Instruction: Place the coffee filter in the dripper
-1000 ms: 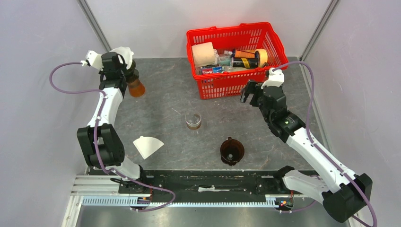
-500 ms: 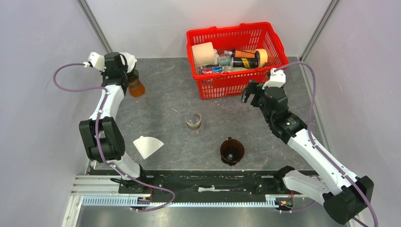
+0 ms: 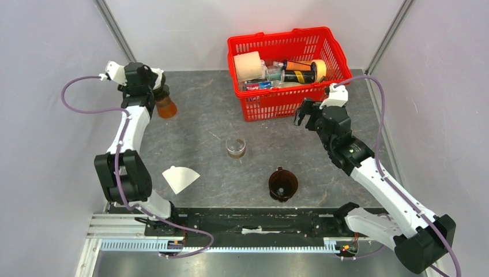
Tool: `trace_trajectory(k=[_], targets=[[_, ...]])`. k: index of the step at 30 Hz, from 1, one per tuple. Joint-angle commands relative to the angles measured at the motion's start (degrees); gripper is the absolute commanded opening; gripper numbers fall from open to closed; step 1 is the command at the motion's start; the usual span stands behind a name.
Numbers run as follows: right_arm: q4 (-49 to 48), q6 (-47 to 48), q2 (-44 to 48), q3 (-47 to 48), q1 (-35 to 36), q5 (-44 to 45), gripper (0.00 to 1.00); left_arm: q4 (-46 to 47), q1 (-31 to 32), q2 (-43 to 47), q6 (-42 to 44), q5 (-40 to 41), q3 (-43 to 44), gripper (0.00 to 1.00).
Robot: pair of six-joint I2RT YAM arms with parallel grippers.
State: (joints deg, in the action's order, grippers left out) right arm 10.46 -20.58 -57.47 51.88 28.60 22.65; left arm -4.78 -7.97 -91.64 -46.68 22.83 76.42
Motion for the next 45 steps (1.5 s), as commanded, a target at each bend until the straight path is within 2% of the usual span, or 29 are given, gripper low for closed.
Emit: trace_trajectory(k=[1, 4, 10, 14, 18, 25, 29, 35, 40, 45], targets=[[-0.70, -0.17, 1.03, -0.37, -0.21, -0.68, 0.97, 0.91, 1.15, 7.38, -0.06, -1.03, -1.97, 0.72], [-0.66, -0.04, 1.22, -0.57, -0.22, -1.12, 0.97, 0.55, 2.04, 10.16, 1.55, -1.65, -3.04, 0.82], [0.30, 0.01, 2.01, -0.73, -0.21, -2.31, 0.97, -2.93, 3.22, 15.56, 4.97, -5.33, -3.18, 0.85], [2.36, -0.52, 2.22, -0.30, -0.23, -3.60, 0.97, -8.09, 4.18, 17.87, 8.08, -13.38, -1.86, 0.86], [5.06, -1.29, 2.31, -0.02, -0.28, -6.22, 0.97, -12.65, 9.55, 20.07, 11.40, -19.13, -3.13, 0.87], [11.93, -1.47, 0.30, 2.03, -0.17, -14.29, 0.97, -20.54, 19.75, 25.12, 9.17, -15.23, -11.76, 0.87], [13.88, -1.81, -1.18, 2.77, -0.22, -16.65, 0.97, -25.64, 23.96, 29.62, 6.51, -9.94, -18.25, 0.87], [18.16, -2.55, -1.27, 3.12, -0.26, -19.63, 0.97, -30.82, 24.48, 35.62, 3.78, -10.29, -26.23, 0.88], [31.58, -2.45, -3.53, 4.14, -0.08, -26.82, 0.95, -31.57, 24.66, 40.30, 4.12, -14.37, -31.44, 0.88], [34.46, -5.58, -3.94, -2.32, 0.65, -29.65, 0.89, -32.40, 24.75, 42.34, 2.94, -15.34, -34.02, 0.88]])
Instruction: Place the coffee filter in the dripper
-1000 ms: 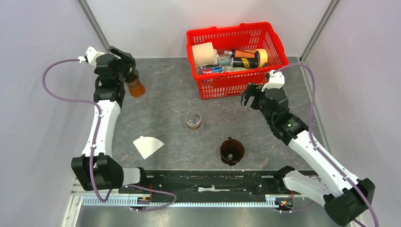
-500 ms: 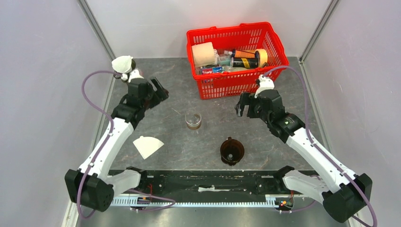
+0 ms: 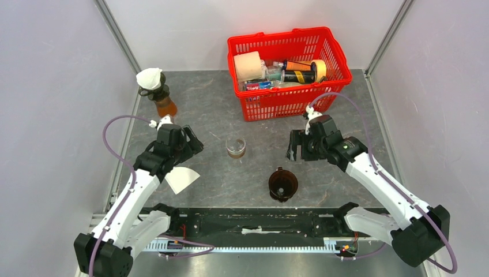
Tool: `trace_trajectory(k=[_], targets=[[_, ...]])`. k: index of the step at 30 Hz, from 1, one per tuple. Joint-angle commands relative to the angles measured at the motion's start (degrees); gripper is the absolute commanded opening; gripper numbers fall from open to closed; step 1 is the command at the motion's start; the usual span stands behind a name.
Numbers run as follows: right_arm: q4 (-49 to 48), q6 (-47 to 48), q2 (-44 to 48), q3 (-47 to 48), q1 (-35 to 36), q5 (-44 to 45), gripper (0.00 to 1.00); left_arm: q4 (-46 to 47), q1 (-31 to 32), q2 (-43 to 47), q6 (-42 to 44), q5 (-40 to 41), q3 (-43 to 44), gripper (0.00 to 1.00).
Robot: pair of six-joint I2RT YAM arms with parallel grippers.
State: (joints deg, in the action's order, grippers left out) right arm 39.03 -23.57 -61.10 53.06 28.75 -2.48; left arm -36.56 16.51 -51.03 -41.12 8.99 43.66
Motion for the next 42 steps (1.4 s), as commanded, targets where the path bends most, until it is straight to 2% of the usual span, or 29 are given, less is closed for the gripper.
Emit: trace_trajectory(k=[1, 5, 10, 16, 19, 22, 25, 30, 36, 42], targets=[[5.55, -2.99, -0.66, -4.47, 0.81, -5.21, 0.87, -0.61, 0.27, 2.27, -3.42, -1.34, -1.78, 0.88], [2.32, -4.44, -2.91, -7.14, 3.10, -7.93, 0.80, -1.12, 0.27, 5.52, -6.14, 3.16, -3.80, 0.88], [-1.07, -6.40, -5.72, -9.45, 5.98, -4.07, 0.72, -1.85, 0.25, 9.71, -7.83, 6.82, -5.32, 0.88], [-2.80, -6.91, -7.91, -9.99, 7.93, -1.08, 0.43, -1.76, 0.26, 9.95, -7.59, 5.55, -5.67, 0.88], [-3.02, -7.02, -7.71, -9.54, 8.72, -0.31, 0.20, -1.52, 0.27, 9.39, -7.38, 4.26, -5.59, 0.88], [-1.94, -6.33, -6.49, -7.27, 9.34, 0.60, 0.04, -0.55, 0.27, 10.13, -7.70, 4.84, -6.46, 0.88], [-0.06, -5.58, -5.48, -2.92, 9.73, 0.81, 0.00, -0.02, 0.27, 10.59, -7.85, 5.10, -6.87, 0.88], [1.63, -4.66, -5.72, 5.63, 10.01, -1.37, 0.00, 0.08, 0.27, 11.07, -7.79, 6.45, -7.00, 0.88], [0.72, -6.44, -9.51, 15.85, 10.09, -5.45, 0.00, 0.34, 0.27, 12.43, -8.44, 9.22, -8.72, 0.89], [-2.93, -8.17, -14.39, 22.19, 10.29, -10.42, 0.01, 0.18, 0.27, 11.90, -10.09, 10.11, -10.53, 0.88]])
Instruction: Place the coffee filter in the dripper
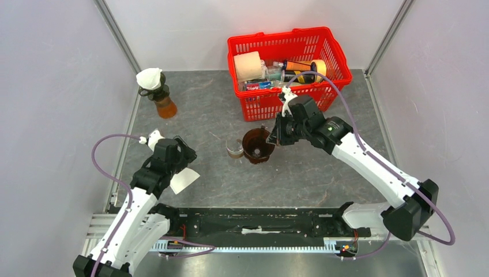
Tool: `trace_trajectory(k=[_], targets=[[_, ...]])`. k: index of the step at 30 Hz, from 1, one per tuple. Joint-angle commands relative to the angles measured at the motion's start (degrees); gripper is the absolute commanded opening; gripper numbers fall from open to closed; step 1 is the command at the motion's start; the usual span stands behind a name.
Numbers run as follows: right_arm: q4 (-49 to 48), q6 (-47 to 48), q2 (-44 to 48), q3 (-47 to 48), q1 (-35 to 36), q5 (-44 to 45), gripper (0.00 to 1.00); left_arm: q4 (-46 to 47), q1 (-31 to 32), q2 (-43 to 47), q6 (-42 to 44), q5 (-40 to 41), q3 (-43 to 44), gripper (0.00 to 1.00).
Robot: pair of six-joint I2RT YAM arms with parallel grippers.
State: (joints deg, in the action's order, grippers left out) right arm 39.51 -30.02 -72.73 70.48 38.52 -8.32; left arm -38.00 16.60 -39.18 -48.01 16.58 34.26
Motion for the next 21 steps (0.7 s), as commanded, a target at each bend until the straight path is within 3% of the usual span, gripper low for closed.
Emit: trace_trajectory(k=[1, 21], targets=[[-3.54, -2.04, -4.18, 6.07, 0.59, -5.01, 0.01, 1.60, 0.19, -0.02, -3.46, 2.50, -1.47, 0.88], [-2.96, 2.29, -23.71, 23.64, 1.47, -5.00, 0.09, -6.23, 0.01, -0.26, -8.80, 11.11, -4.78, 0.88]])
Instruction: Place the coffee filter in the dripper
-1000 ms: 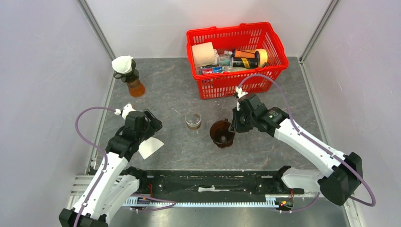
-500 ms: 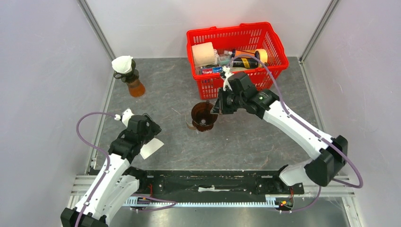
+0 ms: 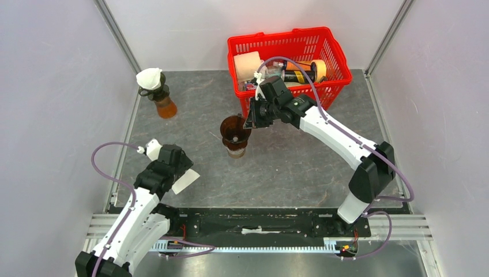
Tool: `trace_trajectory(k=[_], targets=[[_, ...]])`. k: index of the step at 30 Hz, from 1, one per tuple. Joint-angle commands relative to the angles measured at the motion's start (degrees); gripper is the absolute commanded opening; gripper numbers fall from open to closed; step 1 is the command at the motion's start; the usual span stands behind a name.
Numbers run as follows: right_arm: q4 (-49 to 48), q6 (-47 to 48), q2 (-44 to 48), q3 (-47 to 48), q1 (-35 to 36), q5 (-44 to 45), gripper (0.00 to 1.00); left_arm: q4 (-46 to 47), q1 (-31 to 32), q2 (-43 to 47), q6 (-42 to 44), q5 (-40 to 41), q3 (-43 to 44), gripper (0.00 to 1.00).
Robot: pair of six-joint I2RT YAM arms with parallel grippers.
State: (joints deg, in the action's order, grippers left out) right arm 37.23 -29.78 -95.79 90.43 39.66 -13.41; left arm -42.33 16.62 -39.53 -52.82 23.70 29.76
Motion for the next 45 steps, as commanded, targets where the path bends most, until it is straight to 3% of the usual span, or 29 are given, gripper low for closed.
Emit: trace_trajectory(k=[1, 5, 9, 14, 19, 23, 31, 36, 45], targets=[[-0.67, 2.24, -1.05, 3.82, 0.34, 0.25, 0.10, -1.99, -0.01, 0.26, -4.18, 4.39, -0.47, 0.89], [-0.33, 2.42, -2.66, 3.97, 0.28, 0.73, 0.13, -1.73, -0.01, 0.74, -4.74, 4.29, -1.24, 0.95], [0.29, 2.34, -3.11, 4.07, 0.26, 0.86, 0.23, -1.62, -0.01, 0.54, -5.08, 4.42, -2.06, 0.96], [0.25, 3.06, -2.09, 4.09, 0.33, 1.19, 0.54, 0.16, -0.11, -0.51, -5.46, 3.68, -3.48, 1.00], [0.12, 4.57, -0.23, 4.78, 0.33, 2.81, 0.73, 2.04, -0.49, -2.51, -4.67, 3.54, -3.74, 1.00], [-0.44, 5.78, 3.28, 3.92, 0.33, 7.62, 0.97, 5.25, -1.77, -4.50, -3.67, 1.89, -4.89, 1.00], [-5.12, 5.57, 17.05, -9.36, -0.10, 22.38, 0.97, 11.96, -4.41, -10.90, -1.89, -2.60, -6.83, 0.99], [-8.73, 4.49, 22.35, -18.37, -0.68, 23.93, 0.97, 12.89, -4.41, -16.33, -0.76, -4.27, -5.40, 1.00], [-8.76, 5.55, 25.96, -21.72, -1.17, 24.87, 0.97, 12.18, -4.23, -22.00, 1.16, -7.36, -3.25, 1.00]])
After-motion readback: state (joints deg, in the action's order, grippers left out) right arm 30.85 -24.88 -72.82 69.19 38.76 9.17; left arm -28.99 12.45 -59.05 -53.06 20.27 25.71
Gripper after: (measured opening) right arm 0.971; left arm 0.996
